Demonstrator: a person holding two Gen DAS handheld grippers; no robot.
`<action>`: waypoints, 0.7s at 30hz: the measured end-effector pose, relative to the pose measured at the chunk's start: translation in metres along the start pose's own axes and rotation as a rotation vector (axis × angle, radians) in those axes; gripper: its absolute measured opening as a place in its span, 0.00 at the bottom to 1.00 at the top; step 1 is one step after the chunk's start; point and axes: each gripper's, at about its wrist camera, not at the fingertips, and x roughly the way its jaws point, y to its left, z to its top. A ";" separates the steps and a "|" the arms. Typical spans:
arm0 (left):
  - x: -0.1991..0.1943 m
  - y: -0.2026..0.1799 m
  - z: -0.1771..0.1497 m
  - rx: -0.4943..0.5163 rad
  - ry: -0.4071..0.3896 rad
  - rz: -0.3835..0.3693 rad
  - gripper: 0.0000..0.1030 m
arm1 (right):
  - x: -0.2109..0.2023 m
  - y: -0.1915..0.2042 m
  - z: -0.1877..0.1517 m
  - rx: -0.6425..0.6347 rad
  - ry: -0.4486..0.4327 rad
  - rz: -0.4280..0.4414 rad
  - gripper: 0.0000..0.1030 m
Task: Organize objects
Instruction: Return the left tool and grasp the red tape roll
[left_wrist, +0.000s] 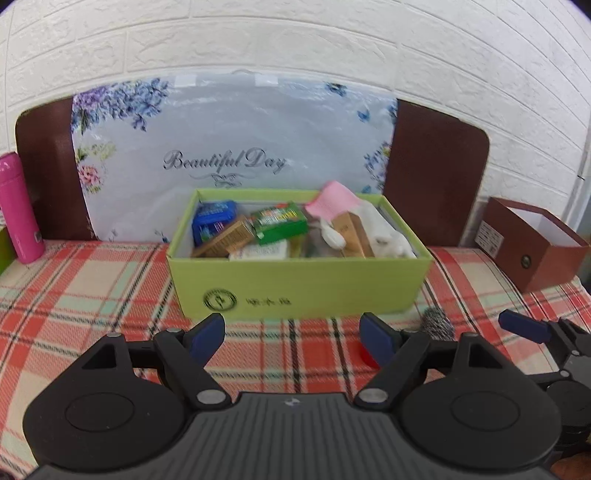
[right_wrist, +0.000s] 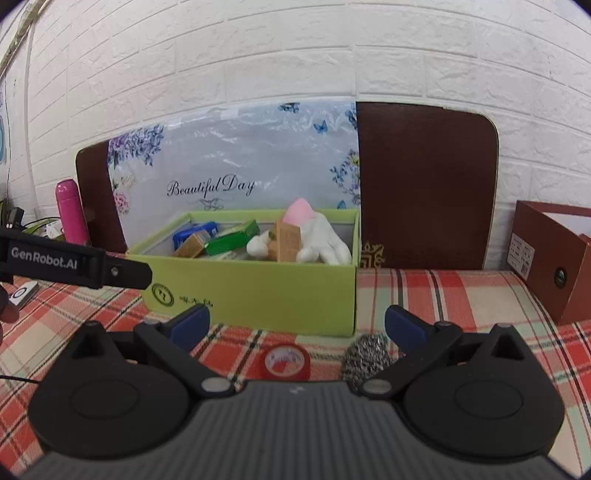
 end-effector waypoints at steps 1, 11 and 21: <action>-0.002 -0.003 -0.005 -0.005 0.010 -0.006 0.81 | -0.004 -0.002 -0.004 -0.002 0.009 -0.007 1.00; -0.006 -0.013 -0.034 -0.023 0.081 -0.002 0.81 | -0.026 -0.014 -0.047 0.034 0.083 -0.034 1.00; 0.025 -0.023 -0.051 -0.062 0.109 -0.059 0.81 | -0.030 -0.024 -0.072 0.025 0.117 -0.077 1.00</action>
